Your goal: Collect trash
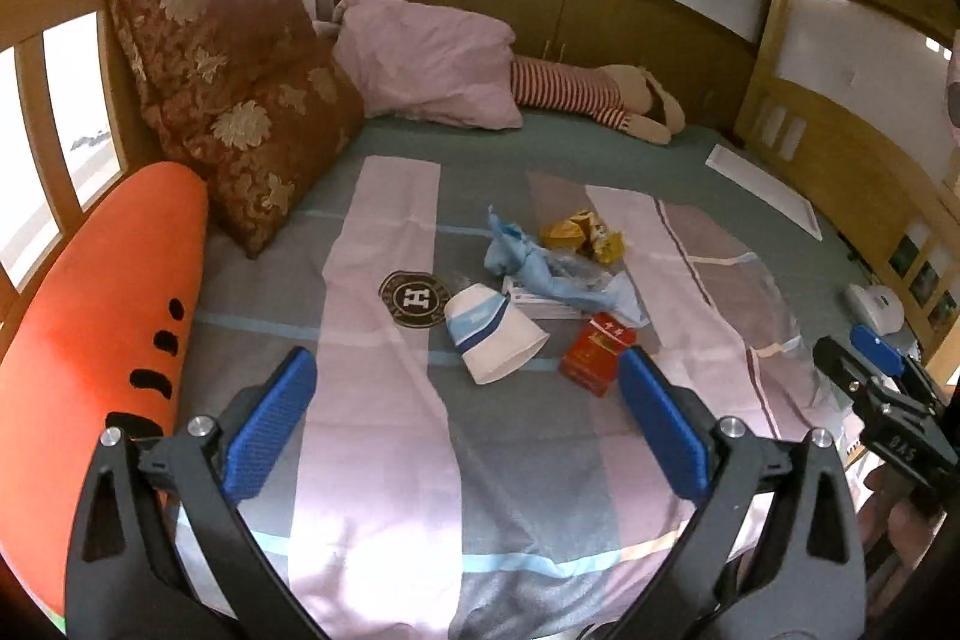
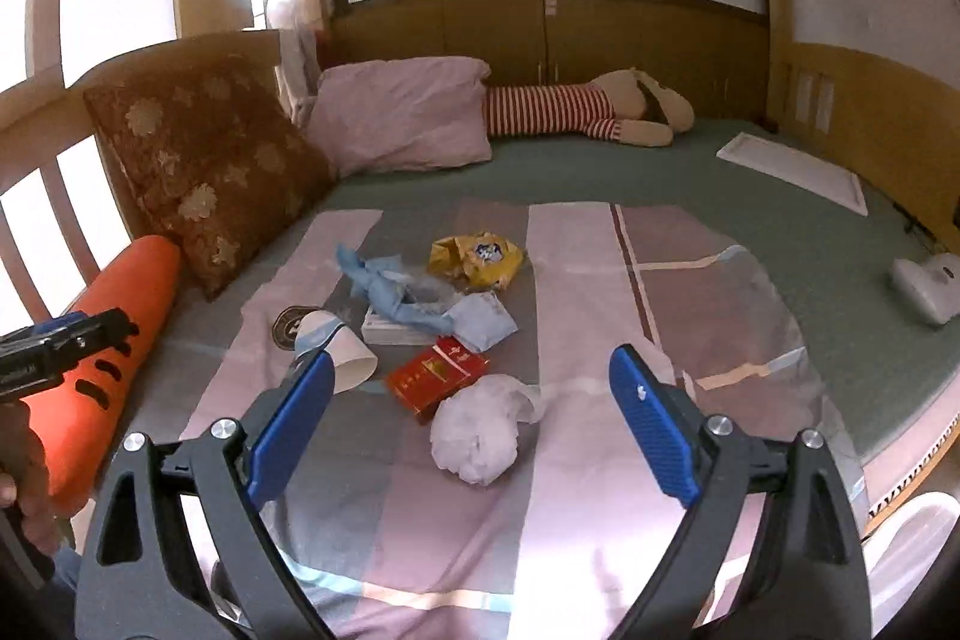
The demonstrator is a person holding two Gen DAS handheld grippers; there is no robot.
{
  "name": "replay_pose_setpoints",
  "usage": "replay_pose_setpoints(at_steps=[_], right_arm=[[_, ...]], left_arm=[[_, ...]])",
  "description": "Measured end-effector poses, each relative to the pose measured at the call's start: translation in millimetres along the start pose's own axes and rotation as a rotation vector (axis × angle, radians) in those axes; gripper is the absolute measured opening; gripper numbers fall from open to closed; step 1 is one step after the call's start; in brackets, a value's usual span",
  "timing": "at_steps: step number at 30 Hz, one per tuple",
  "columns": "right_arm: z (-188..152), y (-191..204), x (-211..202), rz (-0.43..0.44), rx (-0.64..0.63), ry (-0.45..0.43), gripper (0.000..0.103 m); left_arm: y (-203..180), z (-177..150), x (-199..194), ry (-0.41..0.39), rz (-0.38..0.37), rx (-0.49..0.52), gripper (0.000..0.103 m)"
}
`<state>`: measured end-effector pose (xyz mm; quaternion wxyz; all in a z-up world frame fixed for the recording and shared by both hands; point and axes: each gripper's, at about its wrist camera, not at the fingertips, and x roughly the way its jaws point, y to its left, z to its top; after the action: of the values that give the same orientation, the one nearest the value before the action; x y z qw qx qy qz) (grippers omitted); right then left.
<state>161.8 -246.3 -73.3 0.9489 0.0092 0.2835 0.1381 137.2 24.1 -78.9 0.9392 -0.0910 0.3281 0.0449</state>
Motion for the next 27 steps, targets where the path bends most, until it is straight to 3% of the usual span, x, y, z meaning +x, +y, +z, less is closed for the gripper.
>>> replay_pose_setpoints(at_steps=[6,27], right_arm=[[-1.8,-3.2,2.9,0.015,0.026,0.01,0.091],[-2.0,3.2,8.2,0.027,0.011,0.022,0.091]], left_arm=[[-13.8,-4.2,4.3,0.01,-0.007,0.036,0.1],[-9.6,-7.4,7.7,0.034,-0.016,0.041,0.1]])
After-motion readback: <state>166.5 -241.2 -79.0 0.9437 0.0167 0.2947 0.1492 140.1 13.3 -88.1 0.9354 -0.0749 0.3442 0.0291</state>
